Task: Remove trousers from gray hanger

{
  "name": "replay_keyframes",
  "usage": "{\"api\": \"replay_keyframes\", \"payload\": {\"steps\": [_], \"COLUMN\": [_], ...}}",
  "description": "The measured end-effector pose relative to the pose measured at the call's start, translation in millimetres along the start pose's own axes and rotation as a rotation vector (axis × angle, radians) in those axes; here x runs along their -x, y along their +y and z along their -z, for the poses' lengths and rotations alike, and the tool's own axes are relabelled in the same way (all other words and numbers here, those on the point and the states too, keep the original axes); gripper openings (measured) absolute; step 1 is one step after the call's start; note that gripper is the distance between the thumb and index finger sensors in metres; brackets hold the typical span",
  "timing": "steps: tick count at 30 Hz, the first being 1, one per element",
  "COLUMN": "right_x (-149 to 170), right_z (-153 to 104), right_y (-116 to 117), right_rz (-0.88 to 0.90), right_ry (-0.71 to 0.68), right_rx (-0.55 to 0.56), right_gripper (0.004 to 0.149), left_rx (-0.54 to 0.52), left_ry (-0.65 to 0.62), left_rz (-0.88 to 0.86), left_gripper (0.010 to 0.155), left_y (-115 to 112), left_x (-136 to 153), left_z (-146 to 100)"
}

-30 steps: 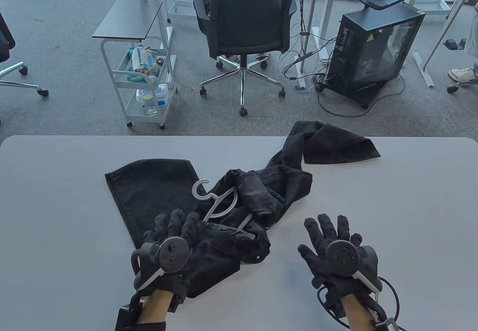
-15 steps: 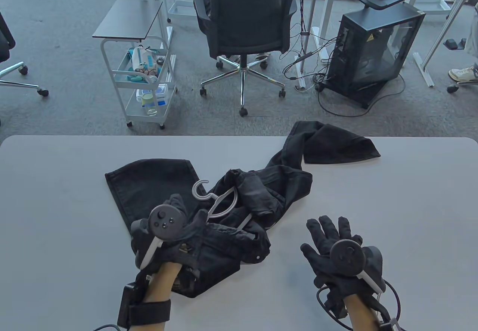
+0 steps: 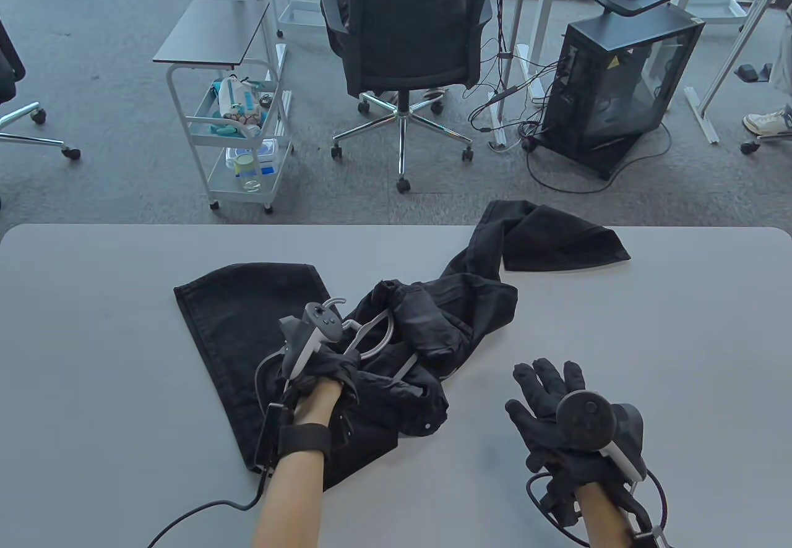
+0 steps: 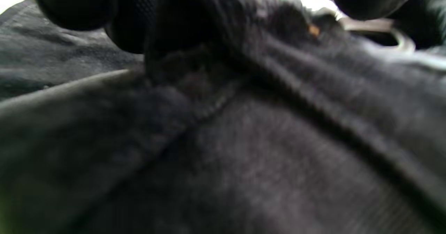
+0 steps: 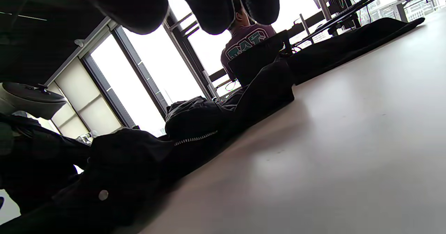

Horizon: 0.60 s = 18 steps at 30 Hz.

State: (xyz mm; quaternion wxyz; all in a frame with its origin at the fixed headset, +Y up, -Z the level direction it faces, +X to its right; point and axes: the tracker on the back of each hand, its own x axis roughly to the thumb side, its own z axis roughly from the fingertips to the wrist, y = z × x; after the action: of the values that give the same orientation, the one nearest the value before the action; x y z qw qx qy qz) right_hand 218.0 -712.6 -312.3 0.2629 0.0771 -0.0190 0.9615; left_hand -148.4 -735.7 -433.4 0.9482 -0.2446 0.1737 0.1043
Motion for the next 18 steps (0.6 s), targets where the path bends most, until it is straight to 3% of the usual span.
{"api": "replay_keyframes", "payload": {"steps": [6, 11, 13, 18], "right_x": [3.3, 5.4, 7.2, 7.8], "right_z": [1.4, 1.5, 1.2, 0.7], "right_y": [0.9, -1.0, -1.7, -2.7], "right_rz": [-0.005, 0.002, 0.011, 0.025], "right_ry": [0.016, 0.022, 0.030, 0.028], "right_rx": [-0.015, -0.007, -0.004, 0.001], "right_gripper": [0.067, 0.066, 0.066, 0.066], "left_rx": [0.017, -0.037, -0.085, -0.238], "left_ry": [0.045, 0.038, -0.007, -0.202], "left_rz": [0.159, 0.223, 0.181, -0.076], "left_gripper": [0.090, 0.050, 0.039, 0.038], "left_y": [-11.1, -10.0, -6.5, 14.6], "left_x": [-17.4, -23.2, -22.7, -13.0], "left_z": [11.0, 12.4, 5.8, -27.1]}}
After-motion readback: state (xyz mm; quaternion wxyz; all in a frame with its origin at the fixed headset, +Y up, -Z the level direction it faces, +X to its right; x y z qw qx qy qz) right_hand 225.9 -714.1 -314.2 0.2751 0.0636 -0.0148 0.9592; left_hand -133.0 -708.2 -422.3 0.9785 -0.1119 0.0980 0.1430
